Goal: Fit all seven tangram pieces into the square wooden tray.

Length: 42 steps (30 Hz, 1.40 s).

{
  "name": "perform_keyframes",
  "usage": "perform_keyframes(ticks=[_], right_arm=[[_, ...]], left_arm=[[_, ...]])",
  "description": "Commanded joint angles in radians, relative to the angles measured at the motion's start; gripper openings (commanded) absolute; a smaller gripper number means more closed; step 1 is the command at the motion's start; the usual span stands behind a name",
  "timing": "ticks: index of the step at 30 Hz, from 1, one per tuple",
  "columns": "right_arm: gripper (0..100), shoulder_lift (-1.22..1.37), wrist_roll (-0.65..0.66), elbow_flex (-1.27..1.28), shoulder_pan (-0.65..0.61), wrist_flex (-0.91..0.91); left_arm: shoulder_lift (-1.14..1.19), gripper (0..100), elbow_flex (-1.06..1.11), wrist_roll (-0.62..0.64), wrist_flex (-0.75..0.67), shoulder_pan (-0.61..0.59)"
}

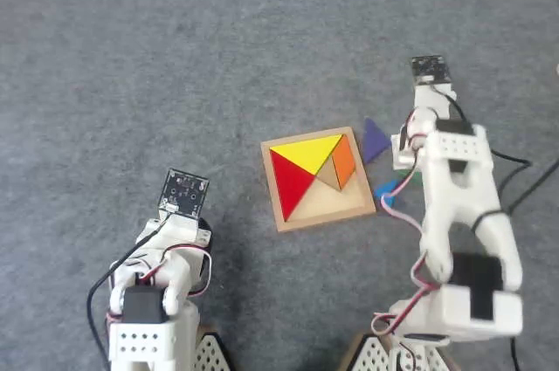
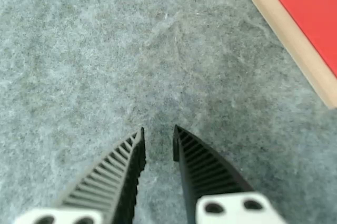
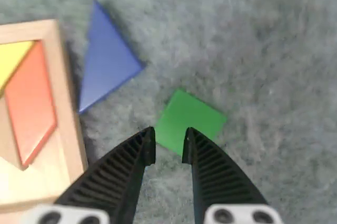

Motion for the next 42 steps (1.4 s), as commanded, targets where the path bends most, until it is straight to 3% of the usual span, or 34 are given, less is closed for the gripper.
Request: perform_keyframes(ticks=[1,7,16,22,24,29,42], right_arm=[[10.2,0.061,-0.055,-0.13,0.021,0.062],[25.5,0.084,-0.064,-0.127,0.015,0.062],[26.3,0.208,-0.086,-0.155,0.01,0.005],[26.2,0.32,-0.114,-0.281,0.016,0.061],[23.4,0.331,-0.114,-0.288,0.012,0.065],[4.3,0.337,-0.114,-0.29,0.013,0.065],[0.8,0.127,-0.115,-0.27,-0.016,0.163]], left_arm=[[-0.021,9,-0.012,-0.011,0.003,-0.002],[-0.021,9,-0.012,-0.011,0.003,-0.002],[-0.021,9,-0.012,-0.011,0.003,-0.002],[-0.021,9,-0.012,-0.011,0.003,-0.002],[-0.021,9,-0.012,-0.011,0.003,-0.002],[-0.021,9,-0.012,-0.011,0.003,-0.002],[-0.021,9,-0.012,-0.011,0.003,-0.002]])
